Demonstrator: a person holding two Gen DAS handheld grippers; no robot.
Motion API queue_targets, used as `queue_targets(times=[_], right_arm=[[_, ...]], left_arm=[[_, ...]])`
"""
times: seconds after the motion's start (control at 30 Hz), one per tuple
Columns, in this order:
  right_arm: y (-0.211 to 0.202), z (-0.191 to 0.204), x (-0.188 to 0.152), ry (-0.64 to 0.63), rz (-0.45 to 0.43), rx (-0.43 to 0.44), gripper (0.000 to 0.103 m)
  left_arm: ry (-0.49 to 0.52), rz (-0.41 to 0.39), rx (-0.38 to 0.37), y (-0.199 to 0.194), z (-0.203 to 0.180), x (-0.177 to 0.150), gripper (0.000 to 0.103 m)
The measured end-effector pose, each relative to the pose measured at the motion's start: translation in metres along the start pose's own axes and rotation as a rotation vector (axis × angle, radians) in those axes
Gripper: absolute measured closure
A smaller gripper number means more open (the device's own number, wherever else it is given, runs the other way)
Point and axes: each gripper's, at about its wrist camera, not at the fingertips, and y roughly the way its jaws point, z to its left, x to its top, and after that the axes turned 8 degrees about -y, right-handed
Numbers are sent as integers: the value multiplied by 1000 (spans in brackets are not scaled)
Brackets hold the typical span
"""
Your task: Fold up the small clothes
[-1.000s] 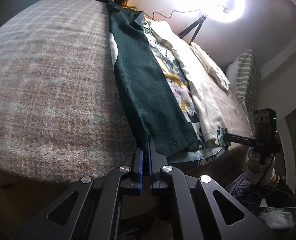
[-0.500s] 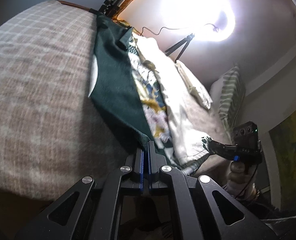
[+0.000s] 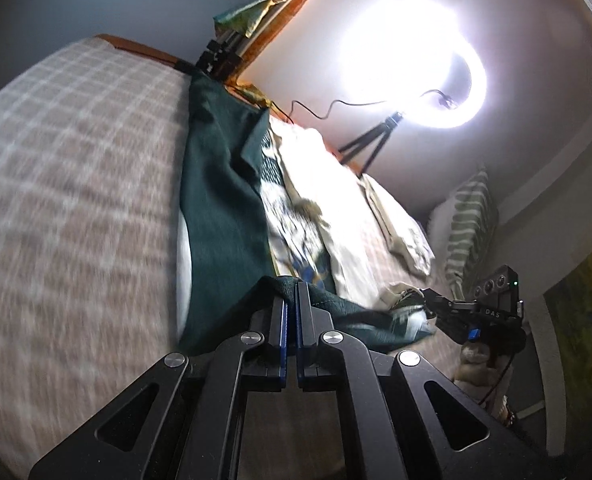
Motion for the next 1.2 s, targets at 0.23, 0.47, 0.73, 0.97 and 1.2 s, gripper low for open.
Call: queue_targets(times=[0.23,0.47,0.73,0.97,1.2], right_arm=[[28,-17,28,38,-19,-62,103],[47,-45,38,99,0,-111,103],[59,-47,46,55,18,-127,98],[38,-19,51,-137,-16,-207,80],[55,14,27,-363,113,-165,82]], left_arm=[[-18,-24,75,32,14,28,102],[-26,-14,130,57,29,38,102],[-77,-44,143,58,42,43,101],[18,-89,148,36,26,46,93],[179,-18,134,39,2,22,93]])
